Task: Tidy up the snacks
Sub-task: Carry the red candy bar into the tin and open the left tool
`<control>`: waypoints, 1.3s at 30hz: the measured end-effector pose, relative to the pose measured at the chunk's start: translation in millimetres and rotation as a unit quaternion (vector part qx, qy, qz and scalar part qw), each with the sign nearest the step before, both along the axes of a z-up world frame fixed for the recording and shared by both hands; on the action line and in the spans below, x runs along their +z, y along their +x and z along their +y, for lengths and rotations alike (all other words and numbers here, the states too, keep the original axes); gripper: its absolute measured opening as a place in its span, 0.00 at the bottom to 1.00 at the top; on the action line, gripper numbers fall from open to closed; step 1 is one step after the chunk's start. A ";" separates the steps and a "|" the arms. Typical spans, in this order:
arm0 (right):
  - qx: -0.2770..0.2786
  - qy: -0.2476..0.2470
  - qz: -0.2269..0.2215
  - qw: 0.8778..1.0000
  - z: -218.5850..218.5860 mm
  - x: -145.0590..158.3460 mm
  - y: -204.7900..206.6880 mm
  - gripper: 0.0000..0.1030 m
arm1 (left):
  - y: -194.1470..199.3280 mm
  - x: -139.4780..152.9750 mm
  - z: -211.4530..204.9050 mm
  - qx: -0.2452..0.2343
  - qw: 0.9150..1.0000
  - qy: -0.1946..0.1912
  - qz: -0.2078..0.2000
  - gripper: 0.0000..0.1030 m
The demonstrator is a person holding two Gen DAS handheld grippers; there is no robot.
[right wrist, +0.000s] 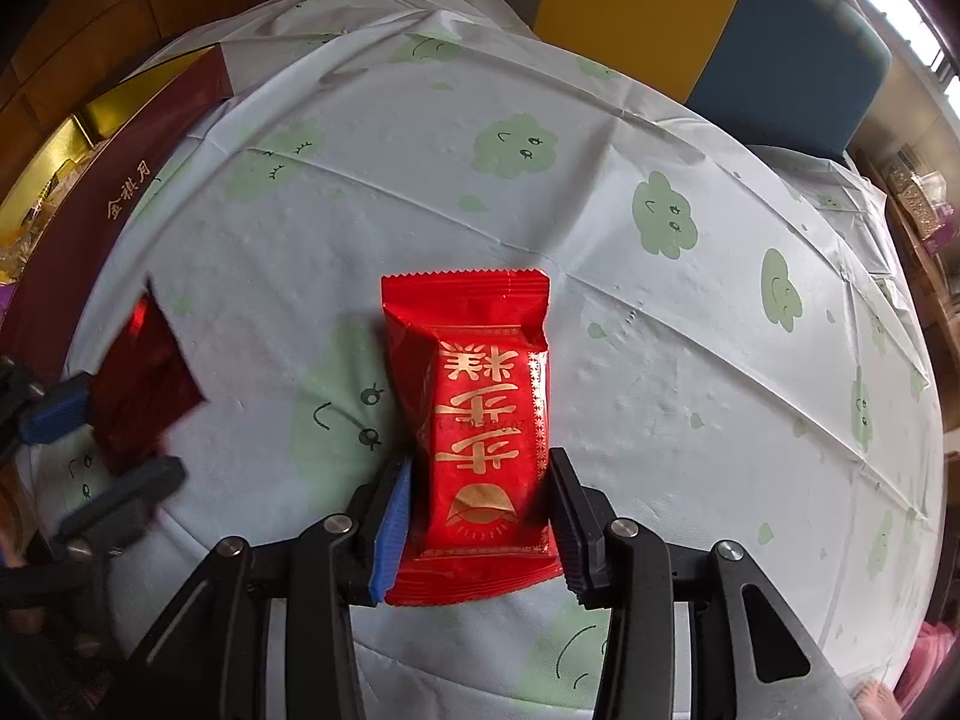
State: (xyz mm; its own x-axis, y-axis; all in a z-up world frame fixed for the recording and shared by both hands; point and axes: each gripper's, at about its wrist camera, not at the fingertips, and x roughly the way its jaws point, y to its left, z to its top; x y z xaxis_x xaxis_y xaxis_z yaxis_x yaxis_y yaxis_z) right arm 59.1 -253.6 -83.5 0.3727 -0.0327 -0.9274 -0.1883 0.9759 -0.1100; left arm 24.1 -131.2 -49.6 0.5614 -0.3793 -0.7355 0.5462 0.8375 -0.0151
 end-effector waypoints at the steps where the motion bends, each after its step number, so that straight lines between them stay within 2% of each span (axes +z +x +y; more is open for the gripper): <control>1: 0.002 -0.002 -0.002 1.000 -6.1 -0.5 3.3 0.42 | -0.2 6.1 4.8 0.004 1.000 -0.007 -0.002 0.35; 5: 0.006 -0.007 -0.006 1.000 -4.7 -0.9 1.4 0.42 | 2.9 29.1 29.1 0.030 0.999 -0.030 -0.009 0.35; 8: 0.006 -0.007 -0.007 1.000 -4.1 -1.3 0.3 0.42 | 10.4 44.3 57.6 0.068 0.997 -0.045 -0.007 0.35; 13: 0.008 -0.009 -0.007 1.000 -4.5 0.8 0.0 0.42 | 23.6 64.1 127.3 0.153 0.986 -0.061 -0.010 0.35; 17: 0.009 -0.011 -0.009 1.000 -4.2 1.6 -0.5 0.42 | 35.2 65.0 192.8 0.237 0.969 -0.067 0.005 0.35; 22: 0.009 -0.012 -0.009 1.000 -3.8 1.4 -0.8 0.42 | 40.7 46.9 264.1 0.327 0.940 -0.087 0.044 0.35; 26: 0.010 -0.012 -0.009 1.000 -3.9 1.1 -0.8 0.42 | 42.7 28.3 286.2 0.349 0.929 -0.098 0.076 0.35; 31: 0.007 -0.011 -0.010 1.000 -3.6 1.5 -0.9 0.42 | 43.8 9.2 287.2 0.348 0.928 -0.091 0.095 0.35; 35: 0.006 -0.013 -0.011 1.000 -3.1 1.5 -1.1 0.42 | 43.4 4.9 285.1 0.345 0.930 -0.080 0.101 0.35; 39: 0.004 -0.013 -0.011 1.000 -3.0 1.4 -1.1 0.43 | 46.0 -3.0 286.2 0.346 0.928 -0.076 0.117 0.35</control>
State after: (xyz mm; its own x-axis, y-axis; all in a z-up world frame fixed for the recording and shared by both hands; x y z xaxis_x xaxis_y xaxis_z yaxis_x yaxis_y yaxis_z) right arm 58.0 -256.5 -82.1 0.3935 -0.0547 -0.9177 -0.1925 0.9712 -0.1404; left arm 70.1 154.9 -52.6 0.5414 -0.0966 -0.8352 -0.1555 0.9647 -0.2124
